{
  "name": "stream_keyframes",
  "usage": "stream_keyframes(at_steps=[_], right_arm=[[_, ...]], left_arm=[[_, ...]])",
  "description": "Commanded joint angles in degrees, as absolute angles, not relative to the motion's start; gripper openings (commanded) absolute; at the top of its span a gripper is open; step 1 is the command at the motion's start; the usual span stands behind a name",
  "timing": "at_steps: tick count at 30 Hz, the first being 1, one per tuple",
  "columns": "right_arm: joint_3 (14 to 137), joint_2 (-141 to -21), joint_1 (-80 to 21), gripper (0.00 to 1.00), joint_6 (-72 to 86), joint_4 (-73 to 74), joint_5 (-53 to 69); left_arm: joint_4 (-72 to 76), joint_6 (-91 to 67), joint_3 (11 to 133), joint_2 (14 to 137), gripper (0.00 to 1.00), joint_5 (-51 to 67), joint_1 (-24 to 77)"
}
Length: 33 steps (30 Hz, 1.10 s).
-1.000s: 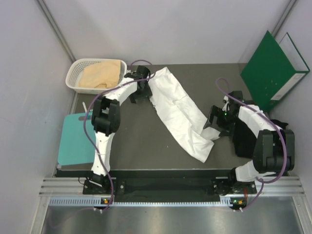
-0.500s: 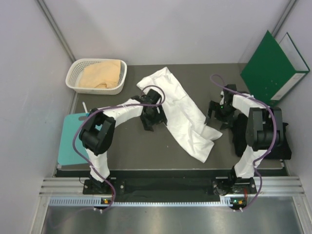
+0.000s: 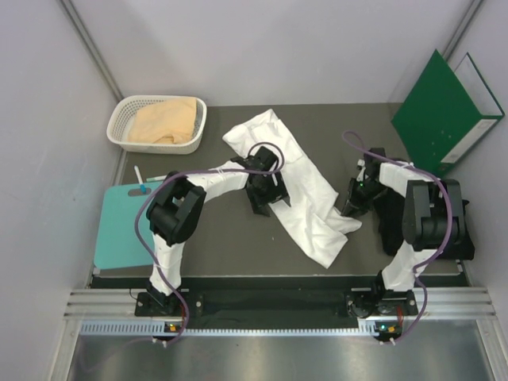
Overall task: Fold and stack the t-shirts
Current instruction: Rotate the tshirt 90 degrees
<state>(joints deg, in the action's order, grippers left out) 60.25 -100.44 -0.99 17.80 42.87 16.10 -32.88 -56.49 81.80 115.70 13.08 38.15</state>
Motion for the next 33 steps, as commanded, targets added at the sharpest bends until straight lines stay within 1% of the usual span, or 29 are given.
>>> stream_keyframes(at_steps=[1, 5, 9, 10, 11, 13, 14, 15, 16, 17, 21, 24, 25, 27, 28, 30, 31, 33], right_arm=[[57.7, -97.1, -0.8, 0.32, 17.6, 45.4, 17.8], [57.5, -96.2, -0.9, 0.33, 17.2, 47.5, 17.2], [57.0, -94.8, -1.1, 0.31, 15.9, 50.0, 17.8], [56.9, -94.4, -1.2, 0.28, 15.2, 51.1, 17.9], [56.6, -94.0, -1.3, 0.27, 14.8, 51.5, 18.1], [56.3, -92.6, -1.4, 0.25, 14.0, 52.6, 18.9], [56.1, -92.3, -1.5, 0.24, 13.6, 54.0, 19.1], [56.0, -91.2, -1.6, 0.23, 13.4, 54.7, 19.3], [55.9, -90.8, -1.6, 0.2, 13.1, 55.3, 19.4], [55.7, -90.2, -1.6, 0.2, 12.9, 56.8, 19.5], [54.5, -87.9, -2.1, 0.21, 11.9, 60.7, 20.5], [53.3, -86.4, -2.4, 0.26, 12.4, 61.6, 21.4], [53.7, -86.2, -2.5, 0.34, 12.5, 61.5, 21.3], [54.9, -86.2, -2.5, 0.45, 12.6, 61.3, 19.8], [55.7, -86.4, -2.5, 0.55, 12.6, 60.6, 19.3], [59.0, -87.4, -2.5, 0.61, 12.7, 59.9, 18.0], [61.3, -87.7, -2.5, 0.68, 13.1, 58.6, 17.9], [63.1, -89.2, -2.5, 0.72, 13.4, 57.2, 17.8]], left_arm=[[-31.7, -57.7, 83.8, 118.7, 0.81, 16.2, 39.3], [-33.9, -57.6, 84.7, 121.2, 0.81, 15.2, 38.9], [-37.3, -57.5, 86.1, 123.0, 0.79, 11.4, 36.7], [-37.2, -57.6, 85.9, 122.9, 0.73, 11.3, 36.0], [-36.8, -57.7, 85.3, 122.5, 0.65, 11.0, 34.6], [-36.4, -57.7, 85.0, 122.4, 0.37, 10.4, 33.1], [-36.4, -57.4, 85.3, 122.5, 0.15, 10.3, 31.9], [-36.7, -57.0, 85.7, 122.7, 0.08, 10.3, 31.4], [-38.2, -56.7, 86.2, 123.1, 0.03, 9.9, 30.9], [-38.9, -55.6, 87.2, 123.6, 0.0, 9.7, 30.2], [-42.4, -53.4, 88.2, 123.1, 0.0, 7.0, 29.3], [-44.0, -51.8, 88.0, 122.3, 0.0, 6.2, 29.0], [-44.7, -51.2, 88.0, 122.2, 0.0, 6.0, 29.1], [-46.2, -49.7, 87.6, 122.1, 0.0, 6.4, 29.1], [-46.8, -49.2, 87.5, 122.1, 0.0, 6.6, 29.0], [-48.2, -47.6, 85.9, 121.6, 0.0, 7.6, 29.1], [-48.6, -47.1, 85.1, 120.7, 0.0, 7.5, 29.0], [-50.3, -45.4, 82.4, 119.2, 0.0, 5.7, 29.0]])
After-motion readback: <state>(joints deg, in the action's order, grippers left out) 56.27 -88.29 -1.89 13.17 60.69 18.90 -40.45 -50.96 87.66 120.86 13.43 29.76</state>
